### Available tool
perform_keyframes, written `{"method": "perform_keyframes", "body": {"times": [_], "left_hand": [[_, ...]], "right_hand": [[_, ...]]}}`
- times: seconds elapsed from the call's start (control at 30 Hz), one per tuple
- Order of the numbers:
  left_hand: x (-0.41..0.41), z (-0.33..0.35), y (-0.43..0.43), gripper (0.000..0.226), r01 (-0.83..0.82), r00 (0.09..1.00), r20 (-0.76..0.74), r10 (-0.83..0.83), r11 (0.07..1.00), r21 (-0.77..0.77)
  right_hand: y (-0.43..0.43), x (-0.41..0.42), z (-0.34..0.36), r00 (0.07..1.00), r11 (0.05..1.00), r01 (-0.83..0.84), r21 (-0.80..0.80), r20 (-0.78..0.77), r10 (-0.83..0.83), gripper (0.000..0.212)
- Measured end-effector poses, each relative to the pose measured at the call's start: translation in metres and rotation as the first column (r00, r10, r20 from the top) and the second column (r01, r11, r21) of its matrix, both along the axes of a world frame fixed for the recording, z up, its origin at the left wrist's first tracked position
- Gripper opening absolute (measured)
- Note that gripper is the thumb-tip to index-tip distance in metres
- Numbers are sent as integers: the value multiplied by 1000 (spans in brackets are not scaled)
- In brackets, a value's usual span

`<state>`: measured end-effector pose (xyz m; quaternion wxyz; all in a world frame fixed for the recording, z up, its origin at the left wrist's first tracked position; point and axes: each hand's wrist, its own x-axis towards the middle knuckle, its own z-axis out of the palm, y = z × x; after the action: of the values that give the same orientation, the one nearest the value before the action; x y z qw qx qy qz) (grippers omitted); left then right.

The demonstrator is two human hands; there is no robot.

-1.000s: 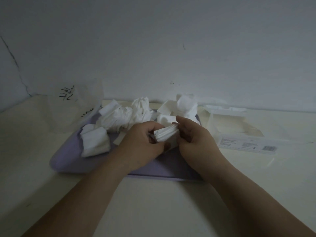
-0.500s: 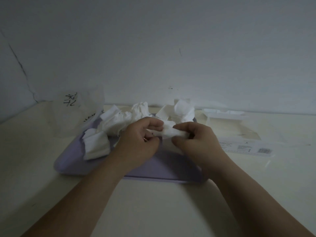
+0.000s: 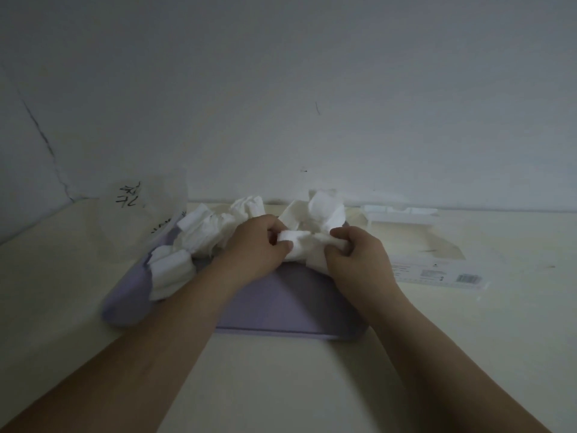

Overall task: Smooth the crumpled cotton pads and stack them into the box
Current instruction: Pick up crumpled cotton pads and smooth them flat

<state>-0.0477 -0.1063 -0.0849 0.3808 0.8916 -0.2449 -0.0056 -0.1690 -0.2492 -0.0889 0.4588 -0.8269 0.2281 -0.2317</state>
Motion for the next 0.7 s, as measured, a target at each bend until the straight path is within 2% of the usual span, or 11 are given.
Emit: {"method": "perform_keyframes", "body": {"times": [0.23, 0.3, 0.5, 0.6, 0.67, 0.7], "left_hand": [[-11, -3, 39, 9, -74, 991, 95, 94, 978, -197], [-11, -4, 48, 11, -87, 991, 79, 109, 967, -238], [-16, -19, 41, 14, -18, 1000, 0, 19, 967, -254], [-17, -23, 37, 30, 23, 1000, 26, -18, 979, -201], [-16, -21, 37, 42, 35, 999, -11, -38, 974, -222], [-17, -21, 37, 41, 46, 998, -34, -55, 974, -222]], "right_hand": [[4, 1, -2, 1000, 1000, -19, -14, 17, 19, 41], [4, 2, -3, 1000, 1000, -15, -21, 23, 15, 40], [3, 1, -3, 999, 999, -26, -19, 35, 27, 36], [3, 3, -5, 999, 998, -44, -54, 29, 45, 36], [3, 3, -5, 998, 997, -53, -55, 29, 54, 36], [2, 2, -5, 998, 997, -55, -52, 32, 56, 36]]}}
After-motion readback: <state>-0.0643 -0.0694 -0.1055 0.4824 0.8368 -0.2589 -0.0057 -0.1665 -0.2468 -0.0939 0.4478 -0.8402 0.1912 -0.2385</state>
